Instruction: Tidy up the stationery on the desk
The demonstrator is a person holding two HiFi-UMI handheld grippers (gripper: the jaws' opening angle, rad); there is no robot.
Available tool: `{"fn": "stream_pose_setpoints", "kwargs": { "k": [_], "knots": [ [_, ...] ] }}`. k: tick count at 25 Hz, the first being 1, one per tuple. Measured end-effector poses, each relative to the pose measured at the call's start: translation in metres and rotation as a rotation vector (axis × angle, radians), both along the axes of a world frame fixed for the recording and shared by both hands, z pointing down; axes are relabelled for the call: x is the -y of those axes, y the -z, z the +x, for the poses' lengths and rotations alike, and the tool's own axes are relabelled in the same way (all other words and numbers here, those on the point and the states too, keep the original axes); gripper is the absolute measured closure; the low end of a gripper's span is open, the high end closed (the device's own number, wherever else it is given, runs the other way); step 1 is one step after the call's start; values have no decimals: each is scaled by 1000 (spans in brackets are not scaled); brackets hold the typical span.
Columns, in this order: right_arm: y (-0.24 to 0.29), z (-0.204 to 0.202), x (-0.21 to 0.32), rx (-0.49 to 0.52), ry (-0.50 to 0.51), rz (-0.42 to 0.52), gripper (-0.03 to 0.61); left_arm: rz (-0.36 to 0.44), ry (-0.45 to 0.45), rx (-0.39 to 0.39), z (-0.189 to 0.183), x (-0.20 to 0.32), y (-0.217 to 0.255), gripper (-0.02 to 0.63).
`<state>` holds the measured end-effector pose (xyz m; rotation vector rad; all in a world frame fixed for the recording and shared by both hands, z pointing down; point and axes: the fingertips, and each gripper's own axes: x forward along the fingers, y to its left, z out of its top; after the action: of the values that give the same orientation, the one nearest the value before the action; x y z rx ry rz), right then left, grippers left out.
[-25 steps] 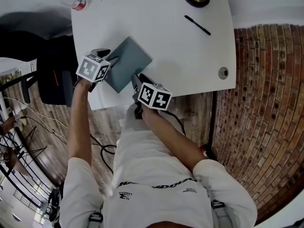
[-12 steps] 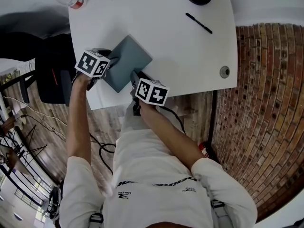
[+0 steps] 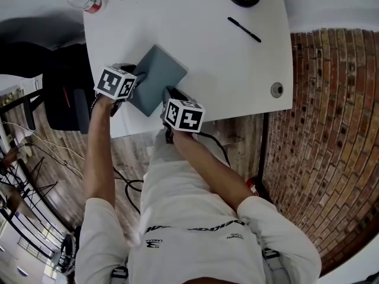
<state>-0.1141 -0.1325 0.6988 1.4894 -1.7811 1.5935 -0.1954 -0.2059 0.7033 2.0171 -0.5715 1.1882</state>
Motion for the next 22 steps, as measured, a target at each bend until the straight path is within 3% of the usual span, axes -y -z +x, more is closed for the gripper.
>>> {"fn": "stream_pose_setpoints", "kwargs": {
  "k": [17,22],
  "knots": [
    [7,50,23,-163,220,90,497,65,202,-13,30,-12,10,448],
    [7,64,33,-164,270,96,497,73,280,-30,41,-16,12,451]
  ]
}}
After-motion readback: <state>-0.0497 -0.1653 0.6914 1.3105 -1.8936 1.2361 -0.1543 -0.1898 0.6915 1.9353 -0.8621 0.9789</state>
